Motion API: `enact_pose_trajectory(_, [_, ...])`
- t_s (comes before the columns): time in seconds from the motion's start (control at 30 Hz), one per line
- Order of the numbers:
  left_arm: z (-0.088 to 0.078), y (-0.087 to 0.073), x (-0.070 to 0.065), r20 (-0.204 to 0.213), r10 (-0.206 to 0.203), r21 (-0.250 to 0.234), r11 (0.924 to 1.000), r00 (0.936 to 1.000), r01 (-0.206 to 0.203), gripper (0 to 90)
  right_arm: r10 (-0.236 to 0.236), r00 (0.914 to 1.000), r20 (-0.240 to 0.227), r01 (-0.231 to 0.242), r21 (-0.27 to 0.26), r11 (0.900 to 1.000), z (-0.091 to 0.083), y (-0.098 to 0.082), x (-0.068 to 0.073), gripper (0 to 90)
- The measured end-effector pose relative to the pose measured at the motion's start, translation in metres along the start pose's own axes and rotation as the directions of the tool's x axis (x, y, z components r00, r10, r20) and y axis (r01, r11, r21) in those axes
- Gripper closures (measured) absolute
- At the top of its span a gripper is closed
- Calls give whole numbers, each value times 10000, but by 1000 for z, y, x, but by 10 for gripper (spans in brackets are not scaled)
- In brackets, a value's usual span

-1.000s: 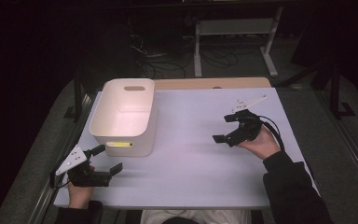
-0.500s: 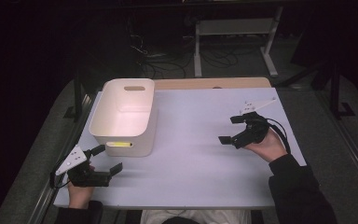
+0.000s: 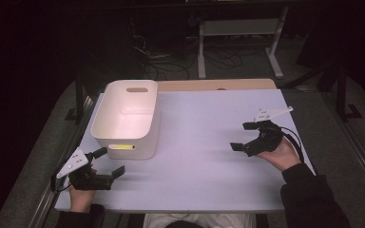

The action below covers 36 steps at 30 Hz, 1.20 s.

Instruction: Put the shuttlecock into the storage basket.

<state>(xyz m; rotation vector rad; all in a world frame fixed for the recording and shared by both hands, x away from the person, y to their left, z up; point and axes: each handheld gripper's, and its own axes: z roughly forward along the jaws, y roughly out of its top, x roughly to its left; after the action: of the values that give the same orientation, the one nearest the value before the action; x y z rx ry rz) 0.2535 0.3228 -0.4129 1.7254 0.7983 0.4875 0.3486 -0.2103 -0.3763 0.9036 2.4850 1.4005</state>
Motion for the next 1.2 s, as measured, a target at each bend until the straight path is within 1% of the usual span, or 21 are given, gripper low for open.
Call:
enact_pose_trajectory(0.23, [0, 0, 0, 7, 1, -6, 10000, 10000, -1, 0, 130, 9997, 191, -125, -236, 9996, -8, -11, -2, 0])
enact_pose_trajectory(0.33, [0, 0, 0, 3, -18, -23, 10000, 10000, 18, 0, 159, 9995, 287, -152, -217, 9996, -10, -17, -3, 0])
enact_pose_trajectory(0.6, [0, 0, 0, -1, -19, -15, 10000, 10000, 19, 0, 371, 9980, 509, -350, -423, 9985, -20, -35, -4, 0])
enact_pose_trajectory(0.67, [0, 0, 0, -4, -16, -15, 10000, 10000, 16, 0, 382, 9979, 528, -359, -454, 9983, -21, -36, -5, 0])
enact_pose_trajectory(0.83, [0, 0, 0, 4, -21, -29, 10000, 10000, 21, 0, 484, 9963, 710, -453, -445, 9980, -24, -48, -5, 0])
enact_pose_trajectory(1.0, [0, 0, 0, 12, -15, -30, 10000, 10000, 15, 0, 564, 9941, 925, -510, -601, 9969, -28, -57, -6, 0])
enact_pose_trajectory(1.2, [0, 0, 0, 12, -20, -25, 10000, 10000, 20, 0, 679, 9912, 1135, -613, -602, 9963, -31, -69, -6, 0])
